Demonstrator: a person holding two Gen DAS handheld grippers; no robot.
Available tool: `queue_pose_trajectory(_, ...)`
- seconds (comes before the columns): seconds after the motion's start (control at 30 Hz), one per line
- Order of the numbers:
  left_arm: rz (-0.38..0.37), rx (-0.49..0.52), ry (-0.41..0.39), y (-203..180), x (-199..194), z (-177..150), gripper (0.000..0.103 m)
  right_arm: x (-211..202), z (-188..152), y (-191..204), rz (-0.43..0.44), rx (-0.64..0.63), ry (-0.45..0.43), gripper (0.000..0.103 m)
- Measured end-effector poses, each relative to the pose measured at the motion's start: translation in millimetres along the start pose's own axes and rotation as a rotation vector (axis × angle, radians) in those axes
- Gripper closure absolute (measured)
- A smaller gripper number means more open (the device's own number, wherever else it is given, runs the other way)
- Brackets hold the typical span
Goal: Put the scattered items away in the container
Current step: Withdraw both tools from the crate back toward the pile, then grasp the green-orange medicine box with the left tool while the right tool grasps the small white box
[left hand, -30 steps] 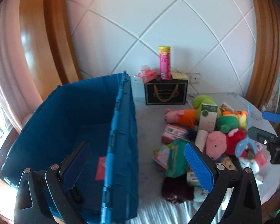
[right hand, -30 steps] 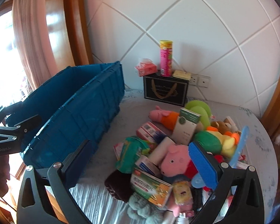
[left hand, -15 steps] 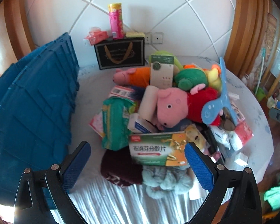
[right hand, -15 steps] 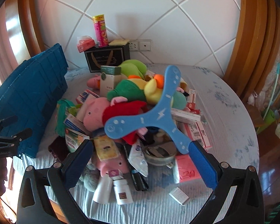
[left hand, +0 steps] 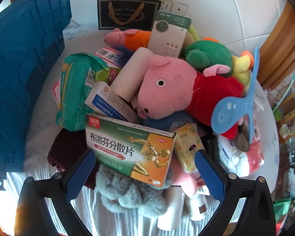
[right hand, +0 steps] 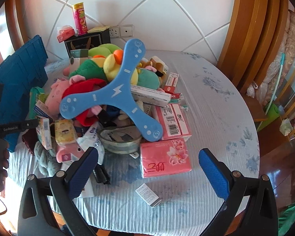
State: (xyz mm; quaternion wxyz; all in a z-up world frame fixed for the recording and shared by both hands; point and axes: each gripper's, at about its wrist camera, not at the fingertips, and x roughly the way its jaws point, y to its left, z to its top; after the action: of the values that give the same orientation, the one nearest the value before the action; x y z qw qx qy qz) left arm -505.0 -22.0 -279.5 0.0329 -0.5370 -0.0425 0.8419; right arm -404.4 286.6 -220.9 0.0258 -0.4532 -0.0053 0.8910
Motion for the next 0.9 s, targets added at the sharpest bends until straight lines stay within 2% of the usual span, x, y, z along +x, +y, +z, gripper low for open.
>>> queue_pose_trajectory(0.27,0.165,-0.017,0.056,-12.0,27.9,-6.5,0.001,76.0,-21.2,-31.3,0.008,-0.019,0.130,0.000)
queue_pose_trajectory(0.43,0.181,-0.026,0.069,-16.6,36.3,-14.9,0.001,112.4,-31.6,-37.8,0.020,-0.053,0.187,0.000)
queue_pose_trajectory(0.63,0.192,-0.023,0.084,-22.6,36.0,-21.8,0.001,118.1,-31.0,-47.0,0.042,-0.019,0.193,0.000)
queue_pose_trajectory(0.9,0.307,-0.027,0.090,-20.6,56.8,-14.5,0.001,124.0,-48.2,-48.7,0.046,-0.030,0.228,0.000)
